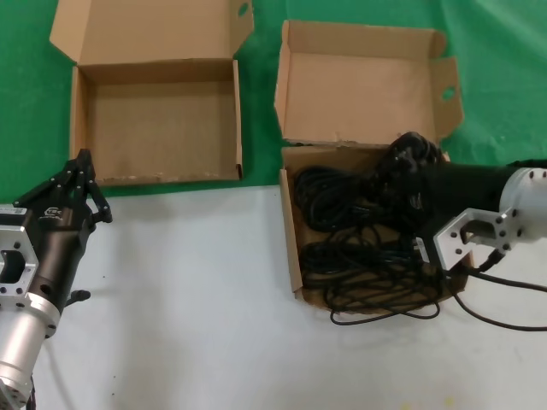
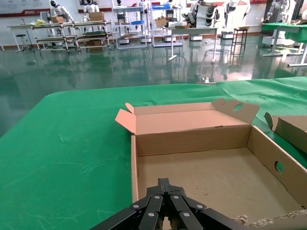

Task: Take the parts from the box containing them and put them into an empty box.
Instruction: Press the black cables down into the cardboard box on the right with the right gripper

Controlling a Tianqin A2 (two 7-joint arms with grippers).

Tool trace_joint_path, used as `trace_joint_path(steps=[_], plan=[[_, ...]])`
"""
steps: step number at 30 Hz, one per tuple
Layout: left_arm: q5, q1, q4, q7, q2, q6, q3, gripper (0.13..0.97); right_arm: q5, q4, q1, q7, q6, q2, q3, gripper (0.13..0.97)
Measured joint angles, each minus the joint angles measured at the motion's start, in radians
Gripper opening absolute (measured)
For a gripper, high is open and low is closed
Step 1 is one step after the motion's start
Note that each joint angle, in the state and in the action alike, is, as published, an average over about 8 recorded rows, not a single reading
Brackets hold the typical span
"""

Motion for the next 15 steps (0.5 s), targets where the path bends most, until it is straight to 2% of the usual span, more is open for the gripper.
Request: trace_joint_path(steps=[4,15], plan=[[0.0,0.0,0.0,0.0,0.0,0.0,0.0,0.145,-0.008,0.008,0.002,0.003,-0.003,0.001,0.006,0.178],[0.0,0.0,0.0,0.0,0.0,0.0,0.0,0.145,-0.045,0.06,-0.01,0.043,-0.035,0.029,0.023,0.154]])
